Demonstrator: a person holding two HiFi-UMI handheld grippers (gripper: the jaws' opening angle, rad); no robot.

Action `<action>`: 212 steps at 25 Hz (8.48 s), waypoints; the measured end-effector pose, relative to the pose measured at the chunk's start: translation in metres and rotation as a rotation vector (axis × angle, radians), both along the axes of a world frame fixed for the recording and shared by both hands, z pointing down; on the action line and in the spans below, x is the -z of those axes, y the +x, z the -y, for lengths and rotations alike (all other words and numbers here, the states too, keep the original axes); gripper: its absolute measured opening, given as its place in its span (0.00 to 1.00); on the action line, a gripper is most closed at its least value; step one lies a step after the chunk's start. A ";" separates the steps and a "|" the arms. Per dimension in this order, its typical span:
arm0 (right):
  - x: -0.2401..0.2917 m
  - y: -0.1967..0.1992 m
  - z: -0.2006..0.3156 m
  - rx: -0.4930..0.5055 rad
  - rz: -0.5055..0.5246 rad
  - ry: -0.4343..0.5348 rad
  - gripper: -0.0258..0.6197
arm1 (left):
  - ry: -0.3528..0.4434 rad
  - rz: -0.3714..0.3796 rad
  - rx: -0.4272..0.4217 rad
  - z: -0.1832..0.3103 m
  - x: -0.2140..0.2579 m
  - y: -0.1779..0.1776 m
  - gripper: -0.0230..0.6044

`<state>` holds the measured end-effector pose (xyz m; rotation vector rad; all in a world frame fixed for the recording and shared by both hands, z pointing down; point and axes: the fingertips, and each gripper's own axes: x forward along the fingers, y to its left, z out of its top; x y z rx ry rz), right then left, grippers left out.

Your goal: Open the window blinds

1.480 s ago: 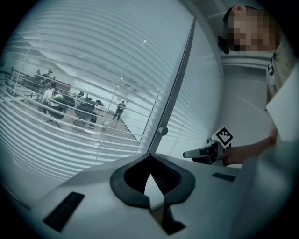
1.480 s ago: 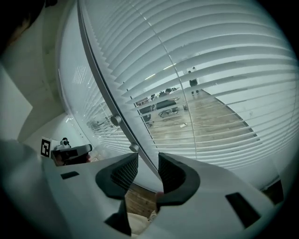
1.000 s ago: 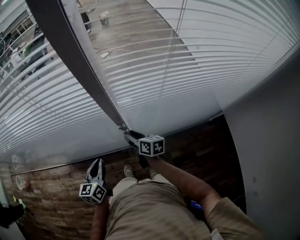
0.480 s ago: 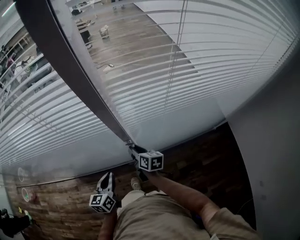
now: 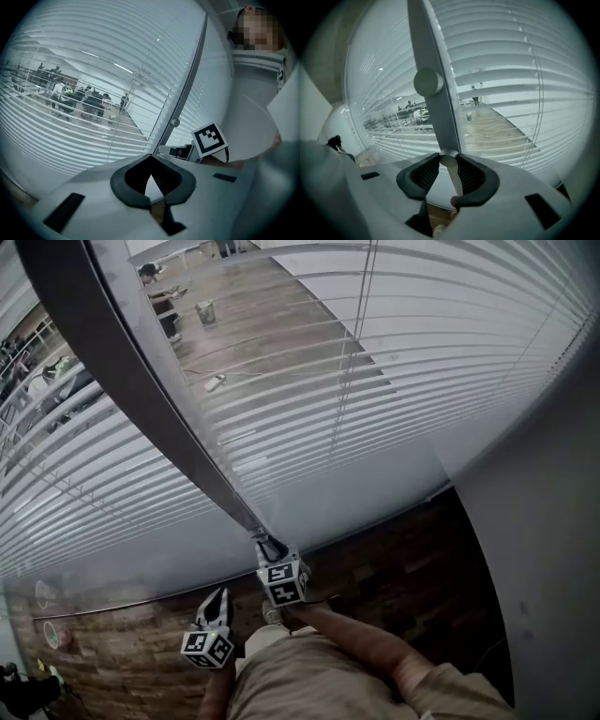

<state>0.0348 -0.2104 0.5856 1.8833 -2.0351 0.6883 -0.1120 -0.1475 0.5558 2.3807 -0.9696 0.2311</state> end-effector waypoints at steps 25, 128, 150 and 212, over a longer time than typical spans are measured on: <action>-0.022 0.012 0.006 -0.203 1.650 0.061 0.24 | -0.023 0.023 -0.016 0.006 -0.013 0.003 0.06; -0.016 0.000 -0.003 -0.057 0.110 0.071 0.23 | -0.055 0.055 -0.135 0.016 -0.024 -0.010 0.06; -0.010 0.006 -0.002 -0.103 0.204 0.001 0.23 | -0.056 0.043 -0.172 0.021 -0.022 0.004 0.06; -0.007 0.005 -0.013 0.110 -0.147 0.051 0.26 | -0.063 0.044 -0.093 0.012 -0.034 0.011 0.06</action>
